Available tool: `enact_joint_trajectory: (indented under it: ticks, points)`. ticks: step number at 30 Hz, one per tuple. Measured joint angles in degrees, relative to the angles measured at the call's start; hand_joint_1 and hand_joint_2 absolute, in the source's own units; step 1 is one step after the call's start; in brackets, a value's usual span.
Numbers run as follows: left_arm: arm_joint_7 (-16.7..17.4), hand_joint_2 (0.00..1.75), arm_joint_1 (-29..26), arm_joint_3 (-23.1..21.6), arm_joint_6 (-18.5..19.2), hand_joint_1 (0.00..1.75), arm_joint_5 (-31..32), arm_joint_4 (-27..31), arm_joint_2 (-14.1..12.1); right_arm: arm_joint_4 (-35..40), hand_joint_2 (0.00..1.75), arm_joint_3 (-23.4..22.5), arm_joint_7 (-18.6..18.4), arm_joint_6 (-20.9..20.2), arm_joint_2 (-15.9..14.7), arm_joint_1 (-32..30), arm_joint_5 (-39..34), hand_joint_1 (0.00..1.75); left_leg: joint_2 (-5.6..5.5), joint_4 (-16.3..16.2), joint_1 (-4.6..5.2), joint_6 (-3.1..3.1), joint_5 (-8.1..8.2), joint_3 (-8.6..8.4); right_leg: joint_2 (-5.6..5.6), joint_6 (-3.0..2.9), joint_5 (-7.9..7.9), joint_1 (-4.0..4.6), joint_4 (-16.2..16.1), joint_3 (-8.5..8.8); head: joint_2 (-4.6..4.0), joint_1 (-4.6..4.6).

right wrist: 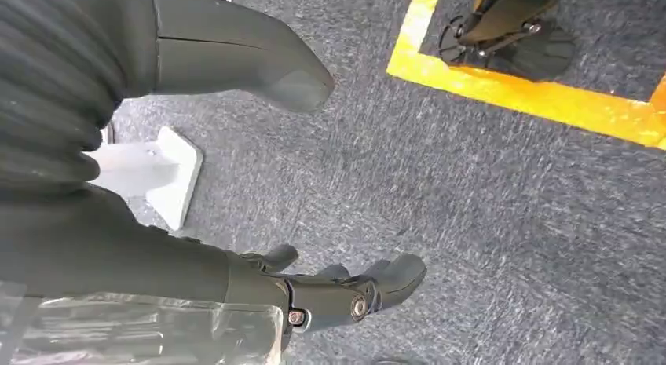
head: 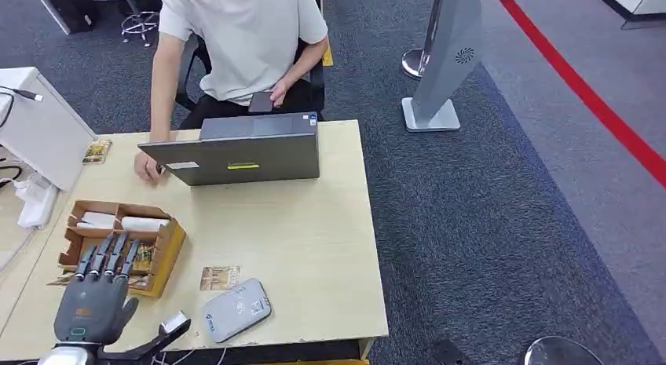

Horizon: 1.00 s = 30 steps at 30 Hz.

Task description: Pass the card to the sensor for recognition and then transmit it.

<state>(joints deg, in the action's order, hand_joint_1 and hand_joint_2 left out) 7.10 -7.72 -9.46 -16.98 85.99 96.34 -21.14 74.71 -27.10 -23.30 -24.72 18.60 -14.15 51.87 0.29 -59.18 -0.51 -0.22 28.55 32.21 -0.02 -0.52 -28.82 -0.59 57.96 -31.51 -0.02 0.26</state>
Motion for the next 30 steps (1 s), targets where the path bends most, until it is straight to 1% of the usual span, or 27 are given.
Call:
enact_joint_trajectory:
  ticks: [8, 27, 30]
  points:
    - [0.11, 1.75, 0.7, 1.18, 0.02, 0.0, 0.02, -1.14, 0.33, -0.59, 1.75, -0.61, 0.24, -0.17, 0.02, 0.19, 0.04, 0.0, 0.0, 0.0, 0.0, 0.0, 0.0, 0.0, 0.0, 0.0, 0.0, 0.0, 0.0, 0.0, 0.0, 0.0]
    - [0.11, 1.75, 0.83, 1.4, 0.02, 0.0, 0.02, -1.62, 0.33, -1.05, 1.75, -1.27, 0.24, -0.17, 0.17, 0.44, 0.04, 0.0, 0.01, 0.0, 0.0, 0.0, 0.0, 0.0, 0.0, 0.0, 0.0, 0.0, 0.0, -0.01, 0.0, -0.02]
    - [0.55, 1.75, 0.88, 1.62, 0.02, 0.0, 0.07, -1.86, 0.35, -1.05, 1.75, -1.27, 0.33, -0.35, 0.17, 0.49, 0.43, 0.0, 0.01, 0.0, 0.0, 0.0, 0.0, 0.0, 0.0, 0.0, 0.0, 0.0, 0.0, 0.0, 0.0, -0.02]
